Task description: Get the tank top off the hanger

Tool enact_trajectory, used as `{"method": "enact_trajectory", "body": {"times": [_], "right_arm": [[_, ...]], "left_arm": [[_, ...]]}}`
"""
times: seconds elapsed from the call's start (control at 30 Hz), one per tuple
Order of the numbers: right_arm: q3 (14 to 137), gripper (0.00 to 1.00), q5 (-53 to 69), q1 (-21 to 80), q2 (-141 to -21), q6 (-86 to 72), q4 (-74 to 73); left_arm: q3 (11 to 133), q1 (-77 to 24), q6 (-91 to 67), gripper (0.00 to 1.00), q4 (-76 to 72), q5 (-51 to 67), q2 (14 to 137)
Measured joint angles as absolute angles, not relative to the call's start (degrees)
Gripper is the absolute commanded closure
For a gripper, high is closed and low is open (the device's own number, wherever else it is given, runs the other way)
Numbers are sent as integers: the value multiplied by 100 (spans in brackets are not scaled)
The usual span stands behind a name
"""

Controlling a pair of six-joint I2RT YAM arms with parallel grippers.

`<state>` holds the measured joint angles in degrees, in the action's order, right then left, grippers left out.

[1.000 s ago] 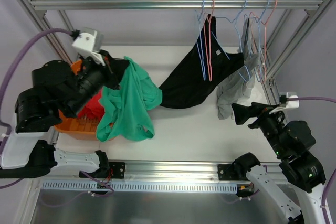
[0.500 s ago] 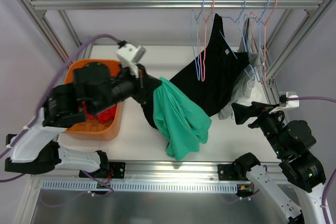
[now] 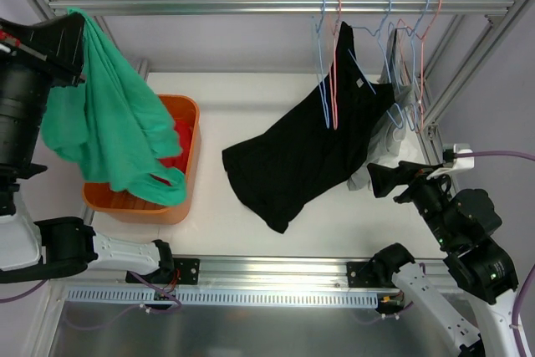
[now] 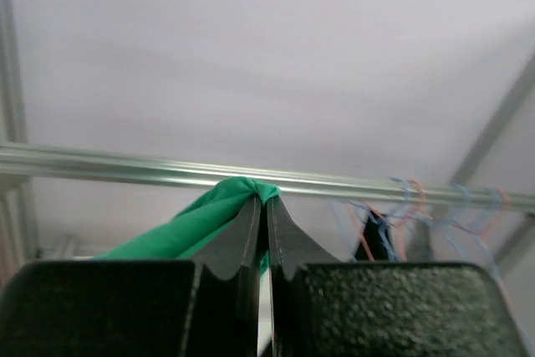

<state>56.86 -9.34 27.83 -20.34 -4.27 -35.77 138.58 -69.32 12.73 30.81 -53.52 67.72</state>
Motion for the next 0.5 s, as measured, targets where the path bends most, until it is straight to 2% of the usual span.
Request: {"method": "enact_trajectory", "body": {"times": [0.23, 0.5], "right_arm": [[5701, 1, -860, 2783, -2051, -427, -3575], [5701, 0, -668, 2783, -2091, -539, -3487]], "left_arm": [[13150, -6930, 5100, 100, -637, -6226, 7277], [11928, -6893, 5789, 100, -1347, -6606, 6674]]}}
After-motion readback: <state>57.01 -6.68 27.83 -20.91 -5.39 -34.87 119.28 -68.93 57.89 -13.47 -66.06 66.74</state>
